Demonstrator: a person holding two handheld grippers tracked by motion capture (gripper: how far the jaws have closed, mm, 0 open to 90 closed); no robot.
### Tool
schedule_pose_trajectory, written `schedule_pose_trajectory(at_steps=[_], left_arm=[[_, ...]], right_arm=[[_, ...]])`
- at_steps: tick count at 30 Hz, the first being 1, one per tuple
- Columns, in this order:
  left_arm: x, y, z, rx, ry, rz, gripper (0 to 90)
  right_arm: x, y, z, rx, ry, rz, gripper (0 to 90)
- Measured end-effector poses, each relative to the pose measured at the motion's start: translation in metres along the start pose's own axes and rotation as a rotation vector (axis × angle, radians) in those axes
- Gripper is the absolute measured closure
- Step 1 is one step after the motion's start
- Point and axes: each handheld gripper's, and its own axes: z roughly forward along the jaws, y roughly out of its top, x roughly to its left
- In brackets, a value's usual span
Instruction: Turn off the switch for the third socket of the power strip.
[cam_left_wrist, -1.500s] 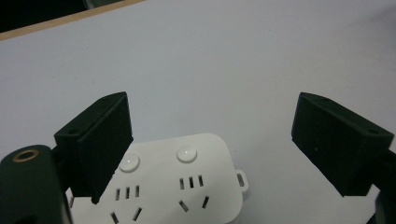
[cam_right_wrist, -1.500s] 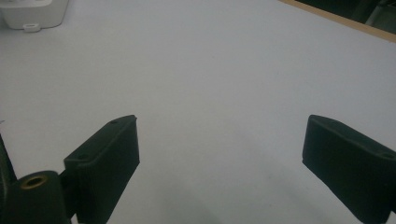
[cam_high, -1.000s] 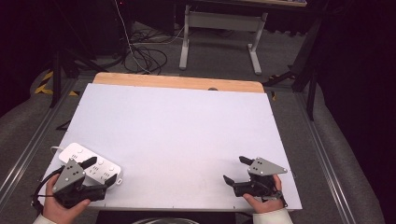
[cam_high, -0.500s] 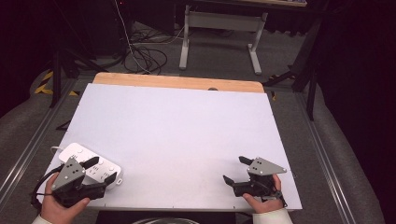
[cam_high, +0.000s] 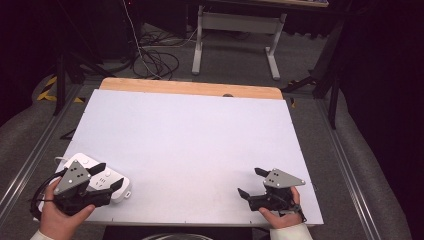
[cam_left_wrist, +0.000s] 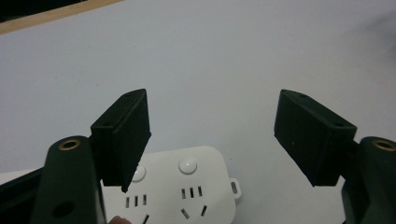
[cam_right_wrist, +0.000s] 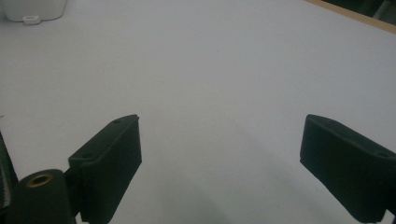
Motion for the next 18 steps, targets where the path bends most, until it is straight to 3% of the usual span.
schedule_pose_trajectory(at_steps=[18], left_arm=[[0.012, 0.014, -0.001, 0.028, 0.008, -0.023, 34.6]], right_arm=[[0.000, 0.000, 0.001, 0.003, 0.003, -0.003, 13.1]])
